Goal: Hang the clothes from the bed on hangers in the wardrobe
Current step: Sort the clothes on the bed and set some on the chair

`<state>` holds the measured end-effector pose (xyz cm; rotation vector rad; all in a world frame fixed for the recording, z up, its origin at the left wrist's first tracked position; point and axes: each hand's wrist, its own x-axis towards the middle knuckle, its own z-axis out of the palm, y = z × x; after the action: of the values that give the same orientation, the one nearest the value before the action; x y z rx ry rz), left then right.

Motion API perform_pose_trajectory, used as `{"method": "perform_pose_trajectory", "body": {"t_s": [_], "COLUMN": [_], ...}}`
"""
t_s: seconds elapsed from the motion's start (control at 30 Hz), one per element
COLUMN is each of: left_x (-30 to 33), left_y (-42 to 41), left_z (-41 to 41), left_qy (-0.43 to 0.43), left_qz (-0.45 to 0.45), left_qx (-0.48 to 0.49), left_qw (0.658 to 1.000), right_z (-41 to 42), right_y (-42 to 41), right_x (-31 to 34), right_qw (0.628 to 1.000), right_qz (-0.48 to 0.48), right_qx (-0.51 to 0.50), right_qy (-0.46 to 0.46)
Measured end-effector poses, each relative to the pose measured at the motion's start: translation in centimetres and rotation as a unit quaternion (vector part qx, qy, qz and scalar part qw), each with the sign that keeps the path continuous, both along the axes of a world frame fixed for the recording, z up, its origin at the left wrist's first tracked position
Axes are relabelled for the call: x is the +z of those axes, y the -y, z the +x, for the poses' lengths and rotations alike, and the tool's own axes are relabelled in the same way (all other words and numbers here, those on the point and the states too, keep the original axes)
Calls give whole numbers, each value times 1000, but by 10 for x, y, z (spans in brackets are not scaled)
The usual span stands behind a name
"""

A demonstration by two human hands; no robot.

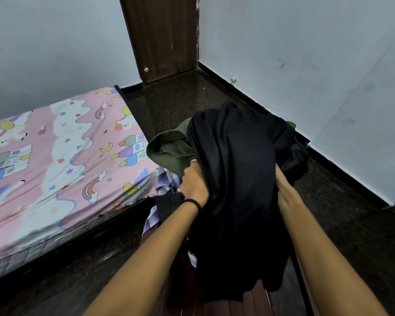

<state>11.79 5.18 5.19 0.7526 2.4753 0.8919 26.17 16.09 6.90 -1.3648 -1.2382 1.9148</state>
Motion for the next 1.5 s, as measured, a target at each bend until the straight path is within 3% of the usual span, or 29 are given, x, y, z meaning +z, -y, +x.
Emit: {"method": "perform_pose_trajectory", "body": {"t_s": [0.07,0.23,0.33,0.47,0.6,0.77,0.83,1.0,1.1,1.17,1.23,1.37,1.43,1.5], "left_x": [-22,-41,-40,-68,-52,-36,-31,-34,-27,-23,-20,-25,-20,-7], "left_y": [16,38,40,35,41,44,46,43,42,41,38,27,19,10], "left_z": [-24,-61,-83,-109,-99,-95,-96,-102,-102,-101,-95,-75,-69,-75], "left_qy": [18,-2,19,26,98,-47,-44,15,56,148,289,403,422,385], "left_qz": [-10,-195,-155,-93,-5,-95,-81,-88,-44,8,45,80,98,91], "left_qx": [-8,27,61,-58,-67,-73,-62,-130,-153,-125,-66,-34,-35,-17], "left_qw": [1000,981,986,994,993,992,994,987,986,981,954,911,901,918], "right_z": [-7,-11,-13,-12,-13,-16,-17,-19,-20,-20,-20,-20,-21,-21], "right_y": [0,4,1,2,7,6,6,9,9,9,12,14,17,20], "right_x": [-4,-4,-9,-11,-9,-16,-16,-19,-19,-18,-17,-16,-3,18], "right_qw": [999,999,999,999,999,999,999,999,999,999,997,995,997,998], "right_qz": [-40,-46,-40,-38,-32,-26,-24,-32,-26,-26,-40,-45,-17,9], "right_qx": [-11,1,-7,5,-2,-29,-36,-33,-29,-23,-19,-25,-7,-18], "right_qy": [-18,0,-4,-18,-6,-3,6,-8,-14,-34,-57,-81,-74,-59]}}
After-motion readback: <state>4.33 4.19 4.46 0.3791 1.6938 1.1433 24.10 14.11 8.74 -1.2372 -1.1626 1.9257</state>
